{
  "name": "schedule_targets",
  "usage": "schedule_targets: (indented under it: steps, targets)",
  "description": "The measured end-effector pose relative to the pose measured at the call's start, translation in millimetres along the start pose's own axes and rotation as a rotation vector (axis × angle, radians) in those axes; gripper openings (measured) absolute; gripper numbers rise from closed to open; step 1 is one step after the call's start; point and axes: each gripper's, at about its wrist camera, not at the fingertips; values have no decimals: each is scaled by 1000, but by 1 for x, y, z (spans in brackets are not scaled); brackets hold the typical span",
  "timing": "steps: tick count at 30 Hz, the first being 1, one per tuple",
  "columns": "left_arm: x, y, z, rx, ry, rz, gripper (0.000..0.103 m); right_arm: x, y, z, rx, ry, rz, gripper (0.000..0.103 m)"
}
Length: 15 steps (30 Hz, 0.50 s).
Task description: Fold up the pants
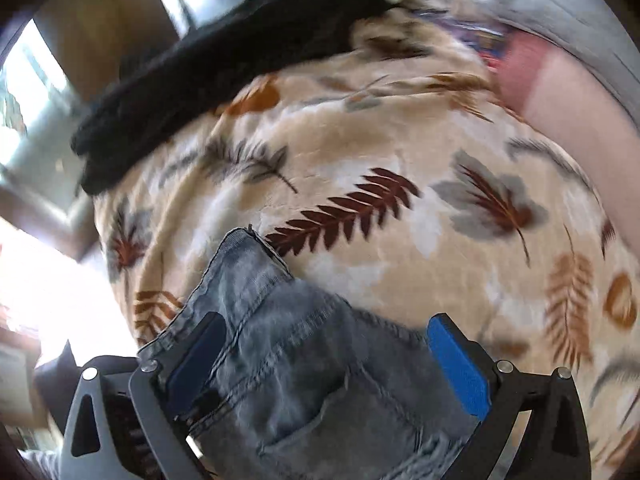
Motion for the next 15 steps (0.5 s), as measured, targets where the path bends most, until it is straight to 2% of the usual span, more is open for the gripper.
schedule_targets:
  steps: [5, 9, 12, 15]
  targets:
    - [-1, 2, 2, -15, -1, 1, 42, -37, 26, 36, 165, 11, 96, 100]
    - [-3, 4, 2, -18, -11, 2, 39, -63, 38, 50, 198, 17, 152, 94]
    - [-3, 5, 2, -20, -19, 1, 38, -63, 37, 46, 142, 33, 119, 94]
    - [-3, 7, 8, 1, -44, 3, 38, -31, 17, 25, 22, 63, -7, 94]
Point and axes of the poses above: each gripper's, at about its wrist camera, not at the fingertips, and x roughly against the way its jaws point, z to its left, y to its top
